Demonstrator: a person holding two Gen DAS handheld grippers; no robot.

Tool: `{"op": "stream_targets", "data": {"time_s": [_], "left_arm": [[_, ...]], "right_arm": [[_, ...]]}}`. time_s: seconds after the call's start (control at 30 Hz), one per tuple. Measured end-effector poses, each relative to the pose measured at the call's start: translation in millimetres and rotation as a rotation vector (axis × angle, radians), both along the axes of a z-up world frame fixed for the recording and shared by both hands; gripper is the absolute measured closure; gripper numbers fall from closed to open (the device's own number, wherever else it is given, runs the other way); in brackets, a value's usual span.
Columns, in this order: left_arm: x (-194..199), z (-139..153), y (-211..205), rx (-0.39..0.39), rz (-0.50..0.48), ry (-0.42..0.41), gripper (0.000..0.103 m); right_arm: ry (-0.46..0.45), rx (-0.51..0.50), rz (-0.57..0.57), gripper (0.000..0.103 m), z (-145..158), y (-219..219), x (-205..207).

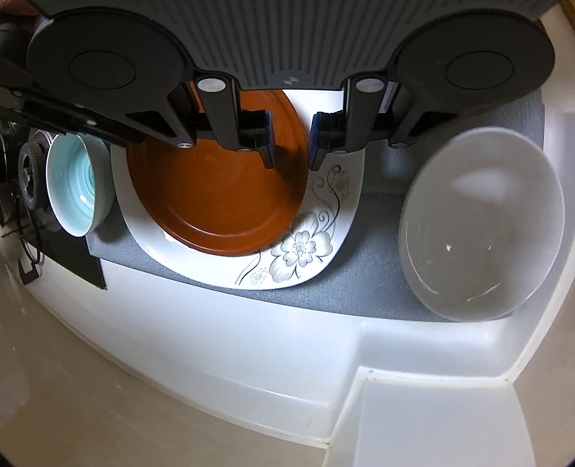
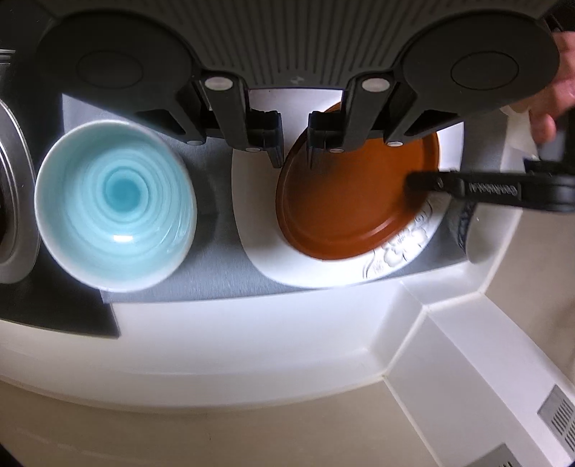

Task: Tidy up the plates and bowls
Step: 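Open the right gripper to release the brown plate on the stack, then grasp the rim of the large white bowl with the right gripper and lift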

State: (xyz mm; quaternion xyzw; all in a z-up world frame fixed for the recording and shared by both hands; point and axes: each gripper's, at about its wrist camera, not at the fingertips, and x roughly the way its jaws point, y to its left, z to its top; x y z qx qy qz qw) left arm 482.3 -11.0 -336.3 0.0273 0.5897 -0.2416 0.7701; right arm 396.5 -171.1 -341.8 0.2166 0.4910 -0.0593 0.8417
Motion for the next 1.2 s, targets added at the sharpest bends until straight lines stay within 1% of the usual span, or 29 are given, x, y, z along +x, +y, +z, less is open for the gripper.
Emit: {"op": "stream_targets", "data": {"time_s": [0.07, 0.1, 0.13, 0.17, 0.23, 0.3, 0.37, 0.4, 0.43, 0.47, 0.5, 0.57, 0.6, 0.73, 0.8, 0.83, 0.87, 0.9, 0.97, 1.03, 1.1, 1.13, 1.17, 1.2], "left_arm": [[4, -3, -2, 0.003, -0.002, 0.017, 0.084], [6, -2, -2, 0.001, -0.009, 0.016, 0.084], [7, 1, -1, 0.006, -0.015, 0.004, 0.084], [6, 5, 0, 0.012, -0.018, -0.013, 0.084], [4, 14, 4, 0.006, -0.024, -0.041, 0.084], [2, 19, 6, -0.005, -0.036, -0.062, 0.084], [-1, 17, 4, 0.005, -0.060, -0.075, 0.084], [-1, 13, 4, 0.008, -0.063, -0.060, 0.084], [-1, 8, 3, 0.005, -0.066, -0.042, 0.084], [-1, 3, 3, 0.009, -0.063, -0.031, 0.086], [-1, 0, 2, 0.010, -0.058, -0.034, 0.090], [-3, 1, 1, 0.013, -0.064, -0.064, 0.090], [-4, 1, 2, 0.013, -0.057, -0.072, 0.090], [-6, 4, 13, 0.003, -0.015, -0.063, 0.090], [-11, 13, 24, 0.008, 0.003, -0.083, 0.090], [-14, 20, 31, 0.003, 0.016, -0.089, 0.089], [-17, 27, 39, 0.006, 0.032, -0.105, 0.080], [-22, 35, 49, 0.014, 0.057, -0.144, 0.065], [-30, 49, 72, 0.016, 0.125, -0.225, 0.048], [-31, 56, 100, 0.001, 0.232, -0.258, 0.047], [-29, 58, 130, -0.045, 0.367, -0.250, 0.046], [-26, 56, 143, -0.069, 0.425, -0.240, 0.046], [-21, 54, 149, -0.076, 0.461, -0.226, 0.048], [-16, 50, 153, -0.072, 0.473, -0.213, 0.050]], "right_arm": [[0.000, 0.008, -0.008, 0.086, -2, 0, -1], [-0.005, 0.019, -0.019, 0.083, -1, -2, -1], [-0.015, 0.034, -0.038, 0.075, 0, -5, -2], [-0.025, 0.047, -0.057, 0.071, 1, -8, -4], [-0.032, 0.047, -0.071, 0.071, 4, -11, -5], [-0.032, 0.024, -0.056, 0.071, 6, -9, -6], [-0.026, 0.025, -0.043, 0.071, 3, -9, -6], [-0.017, 0.033, -0.049, 0.071, 1, -10, -5], [-0.012, 0.040, -0.057, 0.077, -2, -11, -5], [-0.010, 0.044, -0.061, 0.087, -5, -11, -4], [-0.007, 0.042, -0.065, 0.091, -8, -11, -4], [-0.007, 0.036, -0.073, 0.094, -11, -11, -2], [-0.007, 0.043, -0.072, 0.094, -12, -11, -2], [-0.009, 0.030, -0.051, 0.094, -11, -8, -1], [-0.011, 0.033, -0.071, 0.092, -9, -10, -4], [-0.017, 0.044, -0.098, 0.091, -6, -12, -8], [-0.033, 0.078, -0.129, 0.089, -3, -16, -12], [-0.057, 0.113, -0.146, 0.087, 1, -20, -16], [-0.083, 0.122, -0.159, 0.071, 11, -23, -21], [-0.110, 0.123, -0.146, 0.067, 23, -20, -23], [-0.137, 0.132, -0.113, 0.065, 32, -13, -21], [-0.152, 0.134, -0.089, 0.060, 37, -7, -18], [-0.167, 0.136, -0.054, 0.055, 40, 1, -14], [-0.179, 0.139, -0.017, 0.053, 43, 10, -8]]}}
